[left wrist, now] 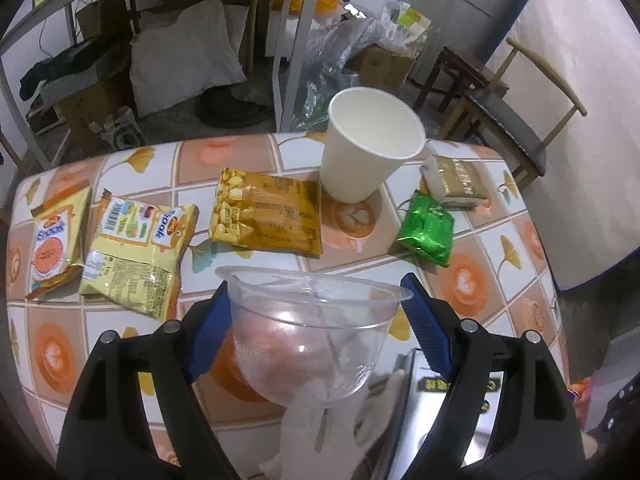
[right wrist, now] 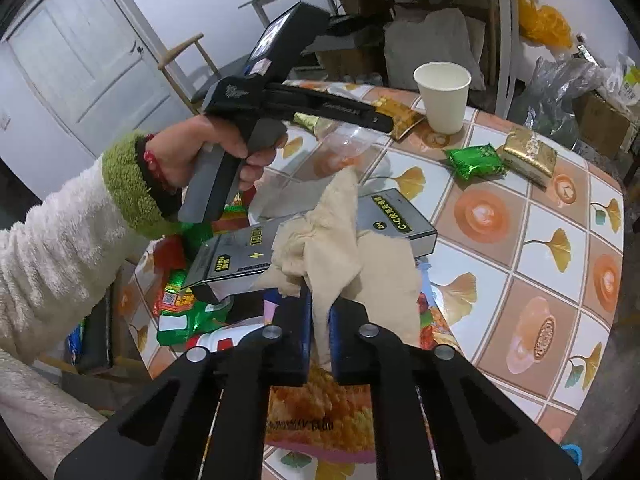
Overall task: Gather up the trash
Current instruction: 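Grasp the beige cloth bag with the right tool while the left tool grasps the clear plastic cup, then carry the cloth bag and clear cup to the blue wastebasket and release both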
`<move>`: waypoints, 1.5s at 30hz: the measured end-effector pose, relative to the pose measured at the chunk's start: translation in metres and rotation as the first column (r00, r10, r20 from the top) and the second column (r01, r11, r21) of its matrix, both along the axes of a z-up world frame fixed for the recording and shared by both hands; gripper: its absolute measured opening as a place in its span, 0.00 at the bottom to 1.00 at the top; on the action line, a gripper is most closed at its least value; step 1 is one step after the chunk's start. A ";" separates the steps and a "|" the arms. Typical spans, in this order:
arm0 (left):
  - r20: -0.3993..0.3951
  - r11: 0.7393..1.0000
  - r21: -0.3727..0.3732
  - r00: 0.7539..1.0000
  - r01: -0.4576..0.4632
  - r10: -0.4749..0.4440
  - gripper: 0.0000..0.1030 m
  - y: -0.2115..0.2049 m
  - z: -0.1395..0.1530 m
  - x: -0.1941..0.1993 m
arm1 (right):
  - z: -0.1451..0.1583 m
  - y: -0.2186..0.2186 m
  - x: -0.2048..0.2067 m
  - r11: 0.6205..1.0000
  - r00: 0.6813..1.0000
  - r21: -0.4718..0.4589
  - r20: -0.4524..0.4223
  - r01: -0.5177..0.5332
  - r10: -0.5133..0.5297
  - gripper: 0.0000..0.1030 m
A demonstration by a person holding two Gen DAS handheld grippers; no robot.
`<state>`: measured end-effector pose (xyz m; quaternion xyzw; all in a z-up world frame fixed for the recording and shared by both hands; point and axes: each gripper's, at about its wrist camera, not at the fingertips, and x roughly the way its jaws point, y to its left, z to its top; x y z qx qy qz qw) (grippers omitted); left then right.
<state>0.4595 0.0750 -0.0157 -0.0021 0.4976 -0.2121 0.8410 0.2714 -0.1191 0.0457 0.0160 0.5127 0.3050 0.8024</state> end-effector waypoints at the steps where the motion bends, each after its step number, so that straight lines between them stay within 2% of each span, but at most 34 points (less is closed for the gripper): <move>1: 0.007 1.000 -0.001 1.000 0.004 -0.004 0.75 0.000 0.004 -0.003 | 0.004 -0.003 -0.002 1.000 1.000 0.007 0.007 0.005 -0.005 0.06; 19: 0.141 0.995 -0.090 0.990 0.040 -0.027 0.75 0.012 0.085 -0.064 | 0.068 -0.048 -0.035 0.984 0.981 0.115 0.125 0.136 -0.150 0.05; 30: 0.210 0.982 -0.150 0.974 0.117 -0.084 0.75 -0.003 0.146 -0.124 | 0.100 -0.087 -0.078 0.956 0.947 0.177 0.185 0.232 -0.264 0.05; 35: 0.218 0.969 -0.184 0.968 0.163 -0.122 0.75 -0.023 0.165 -0.155 | 0.106 -0.120 -0.109 0.924 0.916 0.230 0.194 0.305 -0.350 0.05; 39: 0.207 0.953 -0.206 0.961 0.224 -0.182 0.75 -0.058 0.174 -0.184 | 0.104 -0.158 -0.141 0.882 0.880 0.279 0.186 0.379 -0.437 0.05; 43: 0.206 0.934 -0.204 0.945 0.295 -0.253 0.75 -0.099 0.178 -0.209 | 0.097 -0.206 -0.181 0.826 0.829 0.312 0.168 0.469 -0.534 0.05; 45: 0.200 0.916 -0.208 0.932 0.343 -0.304 0.75 -0.129 0.177 -0.224 | 0.093 -0.224 -0.198 0.802 0.804 0.315 0.163 0.507 -0.572 0.05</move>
